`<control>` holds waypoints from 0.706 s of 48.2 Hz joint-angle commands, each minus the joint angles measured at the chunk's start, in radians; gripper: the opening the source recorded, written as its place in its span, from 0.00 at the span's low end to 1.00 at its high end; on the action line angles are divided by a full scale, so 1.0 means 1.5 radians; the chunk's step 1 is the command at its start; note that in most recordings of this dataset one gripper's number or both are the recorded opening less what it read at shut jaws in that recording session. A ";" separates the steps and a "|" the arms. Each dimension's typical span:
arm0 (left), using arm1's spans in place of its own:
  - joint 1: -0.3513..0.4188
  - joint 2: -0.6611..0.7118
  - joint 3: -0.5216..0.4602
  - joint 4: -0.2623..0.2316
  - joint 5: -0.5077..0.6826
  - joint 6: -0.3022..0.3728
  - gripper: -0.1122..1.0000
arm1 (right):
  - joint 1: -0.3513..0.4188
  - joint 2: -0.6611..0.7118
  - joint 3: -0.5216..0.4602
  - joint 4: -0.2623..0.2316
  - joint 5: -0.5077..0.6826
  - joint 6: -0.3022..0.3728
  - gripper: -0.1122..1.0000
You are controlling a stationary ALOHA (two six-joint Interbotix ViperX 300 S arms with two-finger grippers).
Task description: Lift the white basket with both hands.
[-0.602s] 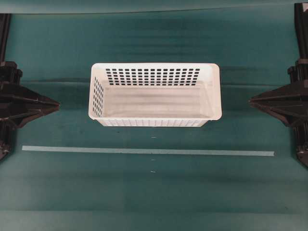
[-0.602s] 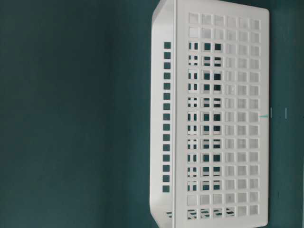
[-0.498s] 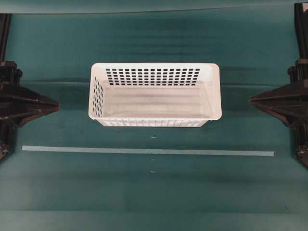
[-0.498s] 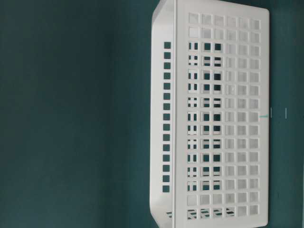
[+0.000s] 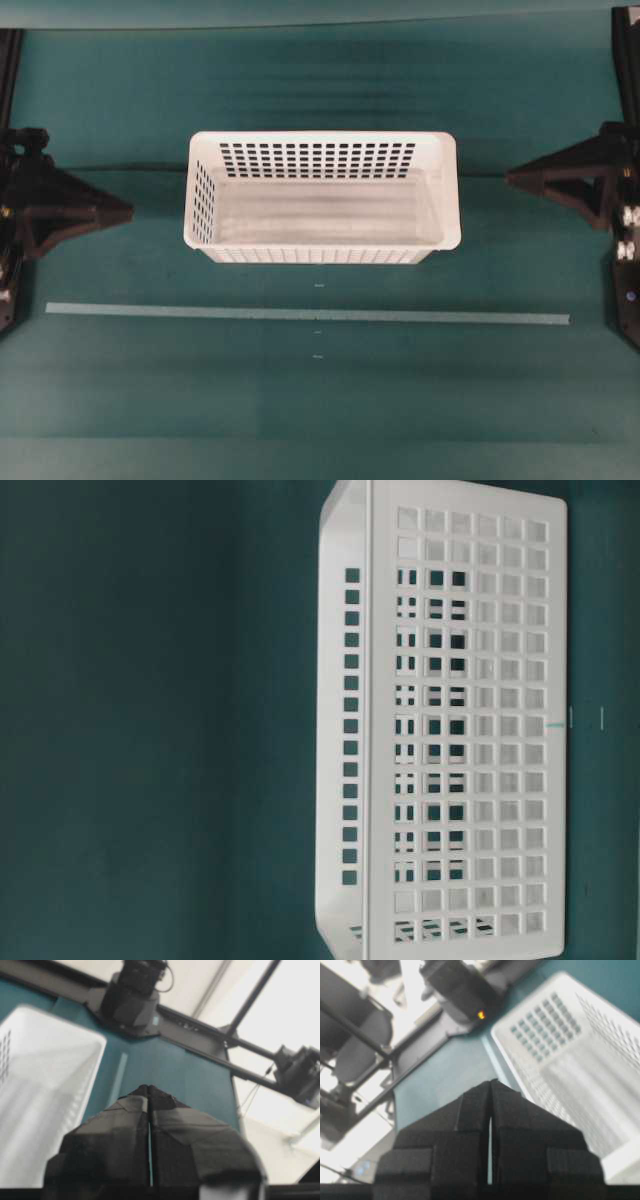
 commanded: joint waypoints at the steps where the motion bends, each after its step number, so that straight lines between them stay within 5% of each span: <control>1: 0.011 0.019 -0.042 0.001 0.034 -0.056 0.06 | -0.034 0.026 -0.045 0.007 0.074 0.050 0.10; 9: 0.038 0.062 -0.084 0.001 0.118 -0.229 0.06 | -0.076 0.080 -0.092 0.008 0.199 0.201 0.10; 14: 0.054 0.086 -0.103 0.002 0.148 -0.323 0.06 | -0.090 0.104 -0.106 -0.004 0.266 0.258 0.10; 26: 0.111 0.130 -0.138 0.002 0.206 -0.414 0.06 | -0.128 0.182 -0.153 -0.011 0.355 0.312 0.10; 34: 0.125 0.162 -0.186 0.002 0.335 -0.472 0.06 | -0.129 0.277 -0.213 -0.038 0.491 0.329 0.10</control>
